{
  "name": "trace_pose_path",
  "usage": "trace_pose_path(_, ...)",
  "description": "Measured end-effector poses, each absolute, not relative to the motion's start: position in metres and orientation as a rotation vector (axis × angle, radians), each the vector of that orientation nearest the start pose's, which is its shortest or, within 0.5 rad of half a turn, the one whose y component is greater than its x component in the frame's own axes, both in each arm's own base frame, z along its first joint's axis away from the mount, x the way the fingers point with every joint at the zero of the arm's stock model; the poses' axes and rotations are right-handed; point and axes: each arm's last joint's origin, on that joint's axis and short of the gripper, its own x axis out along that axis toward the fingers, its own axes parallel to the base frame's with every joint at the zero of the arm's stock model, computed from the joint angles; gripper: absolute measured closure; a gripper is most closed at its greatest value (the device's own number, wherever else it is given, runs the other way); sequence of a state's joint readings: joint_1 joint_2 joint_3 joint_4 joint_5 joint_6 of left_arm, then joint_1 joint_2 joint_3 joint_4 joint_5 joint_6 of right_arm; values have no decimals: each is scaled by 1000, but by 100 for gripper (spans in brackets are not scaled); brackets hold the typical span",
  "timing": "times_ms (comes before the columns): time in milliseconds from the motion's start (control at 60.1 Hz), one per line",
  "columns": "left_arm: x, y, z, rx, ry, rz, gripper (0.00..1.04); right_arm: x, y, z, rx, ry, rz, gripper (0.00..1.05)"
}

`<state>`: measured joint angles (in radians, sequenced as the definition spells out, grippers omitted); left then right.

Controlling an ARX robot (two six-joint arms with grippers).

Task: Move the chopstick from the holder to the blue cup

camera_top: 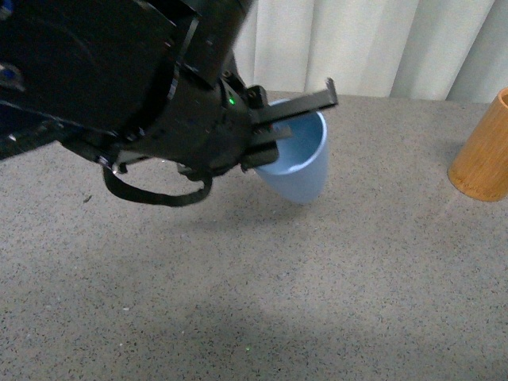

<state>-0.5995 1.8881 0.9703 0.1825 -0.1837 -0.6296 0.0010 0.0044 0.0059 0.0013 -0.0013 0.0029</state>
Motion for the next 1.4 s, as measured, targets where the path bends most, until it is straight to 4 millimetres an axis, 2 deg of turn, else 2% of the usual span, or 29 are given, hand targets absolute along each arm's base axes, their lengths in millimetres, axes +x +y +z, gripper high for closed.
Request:
trace_pose_path(200,298,-225,119,-279,814,-222,101,98,0,165,3,-3,2,9)
trace_pose_path(715,297,-227,102,-259,828,-196,101,98,0,165,3,-3,2,9)
trace_pose_path(1048,317,-229,100,-287,815,-129,101,98,0,165,3,-3,2,9)
trace_pose_path(1398,321,-229,101,-287,818,-116,101,98,0,165,3,-3,2,9)
